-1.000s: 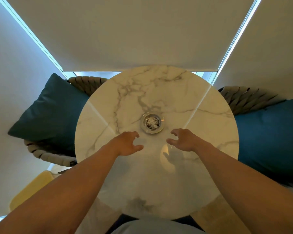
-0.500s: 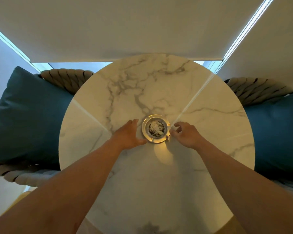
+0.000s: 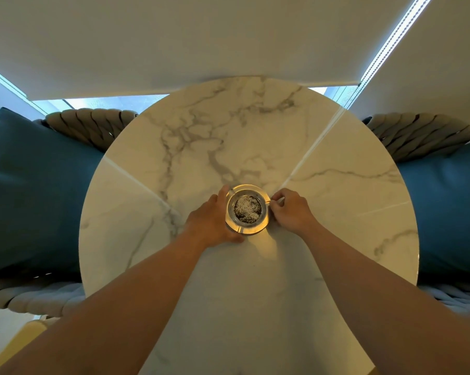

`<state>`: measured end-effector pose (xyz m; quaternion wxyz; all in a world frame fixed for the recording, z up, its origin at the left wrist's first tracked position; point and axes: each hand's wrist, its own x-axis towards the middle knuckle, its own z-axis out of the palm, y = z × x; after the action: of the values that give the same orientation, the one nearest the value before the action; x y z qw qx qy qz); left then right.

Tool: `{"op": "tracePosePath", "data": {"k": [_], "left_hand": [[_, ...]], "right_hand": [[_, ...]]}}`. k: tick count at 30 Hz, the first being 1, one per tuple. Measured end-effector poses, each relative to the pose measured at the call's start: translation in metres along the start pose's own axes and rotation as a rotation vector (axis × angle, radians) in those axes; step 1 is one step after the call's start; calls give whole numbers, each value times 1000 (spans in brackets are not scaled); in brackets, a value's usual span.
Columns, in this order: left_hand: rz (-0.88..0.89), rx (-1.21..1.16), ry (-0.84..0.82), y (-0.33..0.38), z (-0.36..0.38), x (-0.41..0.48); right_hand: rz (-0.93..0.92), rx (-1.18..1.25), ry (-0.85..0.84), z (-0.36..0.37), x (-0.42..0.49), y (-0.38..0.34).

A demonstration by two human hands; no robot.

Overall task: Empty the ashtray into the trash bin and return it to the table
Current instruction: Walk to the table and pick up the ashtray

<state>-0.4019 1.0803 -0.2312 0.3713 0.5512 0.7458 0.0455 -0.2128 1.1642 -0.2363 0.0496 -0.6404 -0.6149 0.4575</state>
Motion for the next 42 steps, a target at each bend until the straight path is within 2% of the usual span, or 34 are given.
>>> {"op": "tracePosePath", "data": {"k": [11, 17, 23, 29, 36, 42], "left_hand": [[-19, -50, 12, 5, -1, -5], [82, -254, 133, 5, -10, -38], [222, -441, 182, -2, -19, -100], [334, -546, 187, -4, -32, -163], [401, -560, 148, -2, -37, -214], [398, -500, 228, 4, -29, -260]], "right_hand": [[-27, 6, 19, 6, -4, -2], [-17, 228, 36, -7, -40, -10], [-44, 466, -20, -21, -116, -19], [-81, 614, 1, -23, -194, -28], [-161, 656, 21, -22, -247, -28], [-233, 655, -99, -25, -275, -18]]}}
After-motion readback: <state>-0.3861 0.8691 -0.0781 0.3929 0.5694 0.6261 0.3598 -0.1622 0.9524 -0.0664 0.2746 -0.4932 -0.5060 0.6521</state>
